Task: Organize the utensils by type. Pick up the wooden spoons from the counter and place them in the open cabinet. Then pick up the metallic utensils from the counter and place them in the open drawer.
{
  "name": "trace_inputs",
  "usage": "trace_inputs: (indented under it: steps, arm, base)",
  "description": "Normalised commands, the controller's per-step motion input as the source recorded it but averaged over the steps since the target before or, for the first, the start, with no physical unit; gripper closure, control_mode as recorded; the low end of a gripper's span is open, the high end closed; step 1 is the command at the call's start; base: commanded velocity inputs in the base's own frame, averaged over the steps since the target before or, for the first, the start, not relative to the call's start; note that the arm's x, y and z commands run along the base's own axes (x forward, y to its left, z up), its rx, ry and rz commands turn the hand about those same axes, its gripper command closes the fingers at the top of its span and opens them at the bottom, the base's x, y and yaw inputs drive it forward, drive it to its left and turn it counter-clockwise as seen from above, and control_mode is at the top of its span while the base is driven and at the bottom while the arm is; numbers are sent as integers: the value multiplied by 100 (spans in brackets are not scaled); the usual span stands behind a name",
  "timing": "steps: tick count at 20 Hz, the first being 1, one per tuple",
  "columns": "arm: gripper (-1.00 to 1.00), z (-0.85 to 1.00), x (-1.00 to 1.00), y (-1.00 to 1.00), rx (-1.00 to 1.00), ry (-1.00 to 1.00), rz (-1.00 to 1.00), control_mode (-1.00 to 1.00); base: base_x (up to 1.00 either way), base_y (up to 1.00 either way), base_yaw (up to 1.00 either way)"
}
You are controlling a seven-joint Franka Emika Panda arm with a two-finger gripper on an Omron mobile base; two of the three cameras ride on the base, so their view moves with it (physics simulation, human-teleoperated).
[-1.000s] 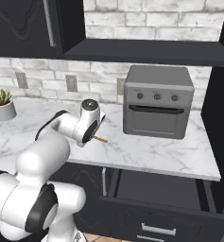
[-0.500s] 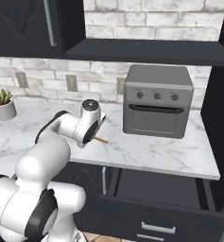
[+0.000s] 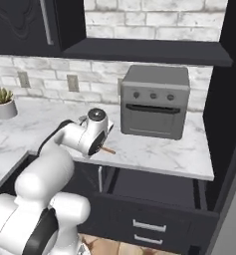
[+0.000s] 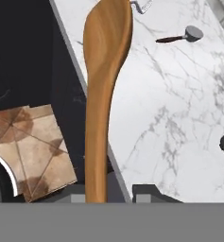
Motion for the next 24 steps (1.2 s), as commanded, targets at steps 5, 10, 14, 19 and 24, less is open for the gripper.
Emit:
trace_inputs:
  steps: [5, 10, 14, 19, 24]
  arm:
    - [100, 0, 0, 0, 0, 0, 0, 100]
    - [100, 0, 0, 0, 0, 0, 0, 100]
    - [100, 0, 0, 0, 0, 0, 0, 100]
    - [100, 0, 0, 0, 0, 0, 0, 100]
    - [100, 0, 0, 0, 0, 0, 0, 100]
  base:
    - [-44, -23, 91]
    - [-23, -12, 100]
    - [-18, -7, 100]
    - [-5, -1, 100]
    - [-1, 0, 100]
